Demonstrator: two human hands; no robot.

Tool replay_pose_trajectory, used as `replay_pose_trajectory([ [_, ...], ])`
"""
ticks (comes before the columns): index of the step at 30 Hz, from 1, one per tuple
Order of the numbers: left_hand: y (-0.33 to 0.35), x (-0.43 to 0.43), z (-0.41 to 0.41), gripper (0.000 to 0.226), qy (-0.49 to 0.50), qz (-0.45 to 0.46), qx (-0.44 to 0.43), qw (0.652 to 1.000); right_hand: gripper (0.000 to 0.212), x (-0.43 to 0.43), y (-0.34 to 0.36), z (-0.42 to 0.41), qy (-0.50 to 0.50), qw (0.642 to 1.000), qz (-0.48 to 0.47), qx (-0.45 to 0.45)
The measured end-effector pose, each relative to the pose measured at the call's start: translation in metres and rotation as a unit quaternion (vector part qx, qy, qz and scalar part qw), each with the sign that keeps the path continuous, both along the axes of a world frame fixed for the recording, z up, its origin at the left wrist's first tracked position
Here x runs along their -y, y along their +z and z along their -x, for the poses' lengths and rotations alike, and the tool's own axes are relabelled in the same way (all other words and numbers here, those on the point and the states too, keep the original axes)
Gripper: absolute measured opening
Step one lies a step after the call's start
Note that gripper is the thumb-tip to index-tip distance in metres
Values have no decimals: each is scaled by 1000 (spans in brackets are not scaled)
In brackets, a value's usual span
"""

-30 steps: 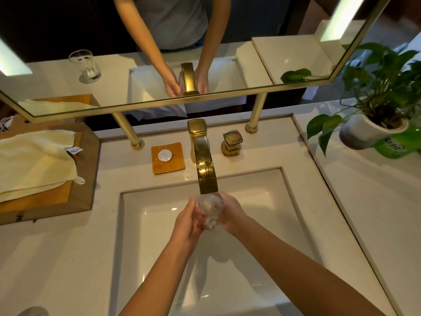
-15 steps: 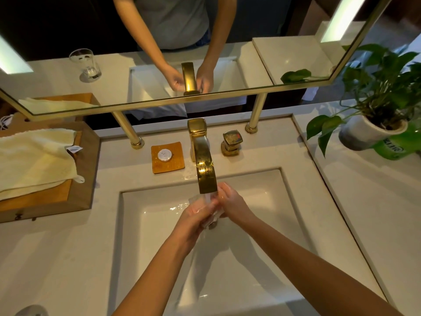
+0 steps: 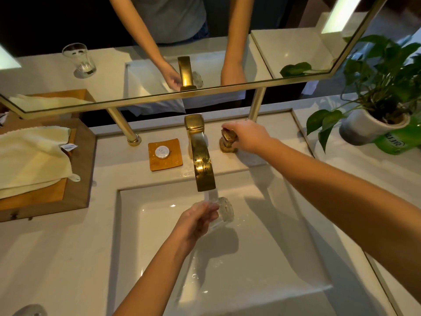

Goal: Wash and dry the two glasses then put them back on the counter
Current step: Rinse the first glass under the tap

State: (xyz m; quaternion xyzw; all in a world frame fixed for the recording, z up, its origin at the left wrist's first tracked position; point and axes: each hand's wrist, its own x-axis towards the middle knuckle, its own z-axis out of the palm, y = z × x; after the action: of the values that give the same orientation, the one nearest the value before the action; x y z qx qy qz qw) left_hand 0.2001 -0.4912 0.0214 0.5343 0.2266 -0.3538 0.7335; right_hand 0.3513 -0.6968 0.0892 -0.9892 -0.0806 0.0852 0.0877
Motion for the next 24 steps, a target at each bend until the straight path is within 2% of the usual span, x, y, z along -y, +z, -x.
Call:
replay_pose_trajectory([
  [4, -5, -2, 2, 15, 45, 67, -67, 994, 53, 2, 2, -10, 15, 997, 75, 11],
  [7, -9, 2, 4, 23, 109, 98, -121, 982, 48, 2, 0, -13, 13, 996, 86, 25],
  [9, -8, 4, 5, 18, 133, 118, -137, 974, 44, 3, -3, -14, 12, 995, 92, 43],
  [13, -8, 5, 5, 22, 169, 151, -165, 960, 43, 1, -8, -14, 8, 993, 104, 54],
  [17, -3, 3, 5, 18, 213, 215, -221, 927, 46, 3, -17, -3, -31, 999, 10, 41],
  [20, -9, -1, 10, 21, 227, 237, -237, 914, 78, 0, -25, 30, -73, 992, -105, -10],
  [22, -17, -4, 14, 22, 233, 239, -238, 912, 88, -5, -28, 64, -76, 967, -237, -62],
  [24, -14, -1, 21, 22, 230, 252, -233, 911, 85, -14, -23, 102, -41, 909, -352, -217],
])
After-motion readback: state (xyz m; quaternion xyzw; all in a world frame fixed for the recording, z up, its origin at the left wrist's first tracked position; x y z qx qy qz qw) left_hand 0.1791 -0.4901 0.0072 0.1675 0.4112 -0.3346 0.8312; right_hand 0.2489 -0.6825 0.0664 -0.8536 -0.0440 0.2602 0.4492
